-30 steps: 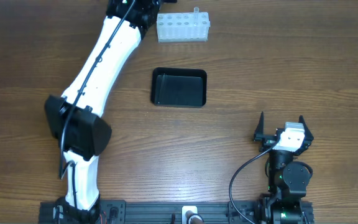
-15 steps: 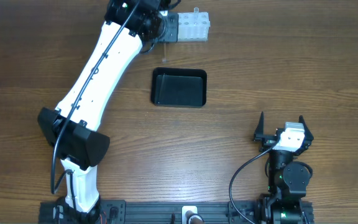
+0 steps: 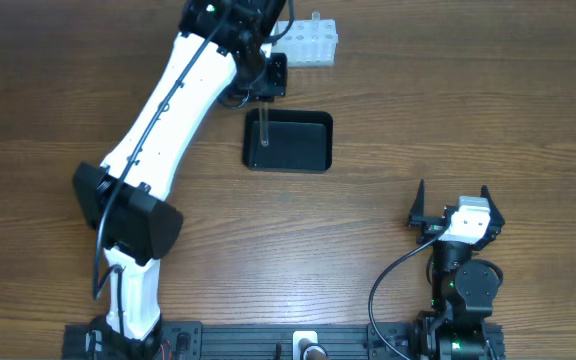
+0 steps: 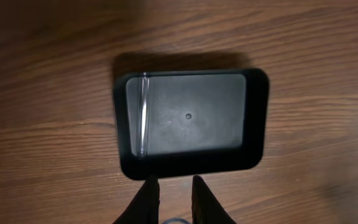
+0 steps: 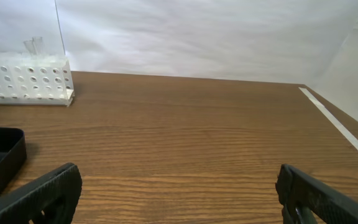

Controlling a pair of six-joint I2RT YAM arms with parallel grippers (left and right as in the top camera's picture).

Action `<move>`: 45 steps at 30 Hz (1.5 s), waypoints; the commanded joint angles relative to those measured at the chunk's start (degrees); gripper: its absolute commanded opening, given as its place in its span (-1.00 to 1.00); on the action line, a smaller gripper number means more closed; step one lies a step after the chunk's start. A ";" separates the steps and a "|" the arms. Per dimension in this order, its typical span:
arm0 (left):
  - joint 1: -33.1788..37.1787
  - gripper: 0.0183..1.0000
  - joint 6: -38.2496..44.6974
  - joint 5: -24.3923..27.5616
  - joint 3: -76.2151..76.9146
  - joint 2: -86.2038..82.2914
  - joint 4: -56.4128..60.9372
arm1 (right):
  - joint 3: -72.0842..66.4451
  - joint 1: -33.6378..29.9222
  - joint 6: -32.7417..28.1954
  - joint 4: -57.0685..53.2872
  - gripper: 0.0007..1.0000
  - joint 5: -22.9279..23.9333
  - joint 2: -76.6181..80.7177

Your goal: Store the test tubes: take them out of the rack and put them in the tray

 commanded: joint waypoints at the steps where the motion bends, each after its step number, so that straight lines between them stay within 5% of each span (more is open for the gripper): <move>1: 0.24 -0.95 -0.79 1.05 0.81 3.48 1.31 | -0.31 0.31 0.17 -0.24 0.99 -0.33 -0.42; 45: 0.24 -0.95 -0.81 3.87 0.79 20.24 5.84 | -0.31 0.31 0.17 -0.24 0.99 -0.33 -0.42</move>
